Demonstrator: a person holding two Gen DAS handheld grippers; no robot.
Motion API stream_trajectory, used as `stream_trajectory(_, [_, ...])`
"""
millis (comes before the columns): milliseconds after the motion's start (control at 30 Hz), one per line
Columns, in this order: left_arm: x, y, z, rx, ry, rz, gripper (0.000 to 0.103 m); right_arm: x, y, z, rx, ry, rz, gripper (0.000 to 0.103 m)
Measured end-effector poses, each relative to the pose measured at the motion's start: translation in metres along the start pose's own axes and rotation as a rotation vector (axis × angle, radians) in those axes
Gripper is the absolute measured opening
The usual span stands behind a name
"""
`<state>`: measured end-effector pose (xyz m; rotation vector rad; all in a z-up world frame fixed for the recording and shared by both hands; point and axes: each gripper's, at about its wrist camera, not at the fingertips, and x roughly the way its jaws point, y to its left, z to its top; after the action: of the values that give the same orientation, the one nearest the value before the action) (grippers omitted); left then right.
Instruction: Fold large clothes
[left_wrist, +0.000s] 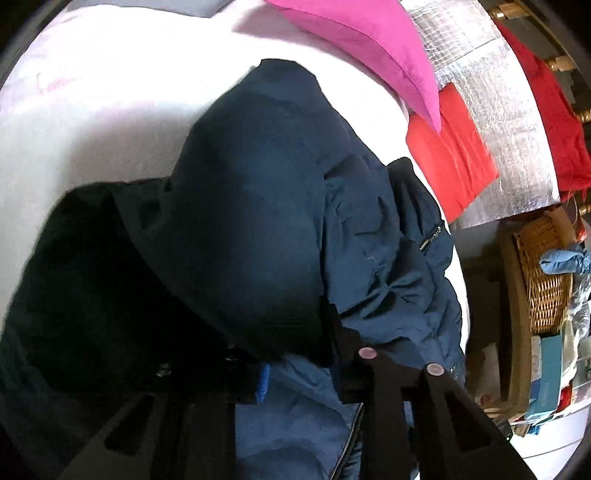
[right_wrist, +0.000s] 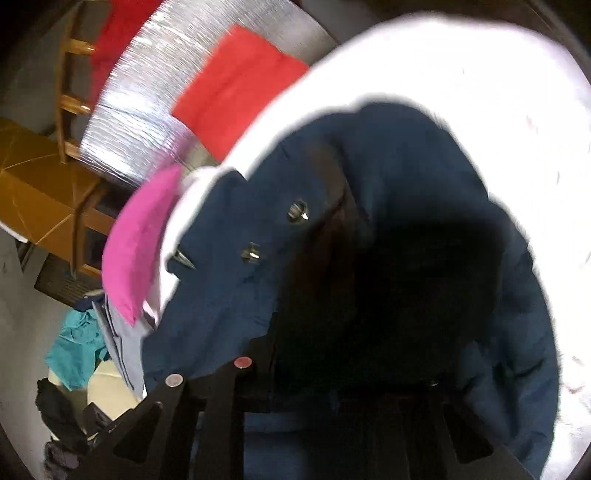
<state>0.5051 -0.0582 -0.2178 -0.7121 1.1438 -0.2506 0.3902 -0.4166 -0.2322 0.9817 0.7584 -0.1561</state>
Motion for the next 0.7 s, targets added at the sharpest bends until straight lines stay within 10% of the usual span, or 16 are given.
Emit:
stream_trajectory(333, [-0.076,-0.014,-0.013,0.208,-0.143,0.118,0.048,-0.035,0.010,-0.003,-0.061,0.137,-0.037,0.030])
stream_trajectory(700, [-0.054,-0.055,-0.017,0.480,-0.366,0.360,0.061,-0.047,0.054,-0.015,-0.297,-0.010,-0.012,0.030])
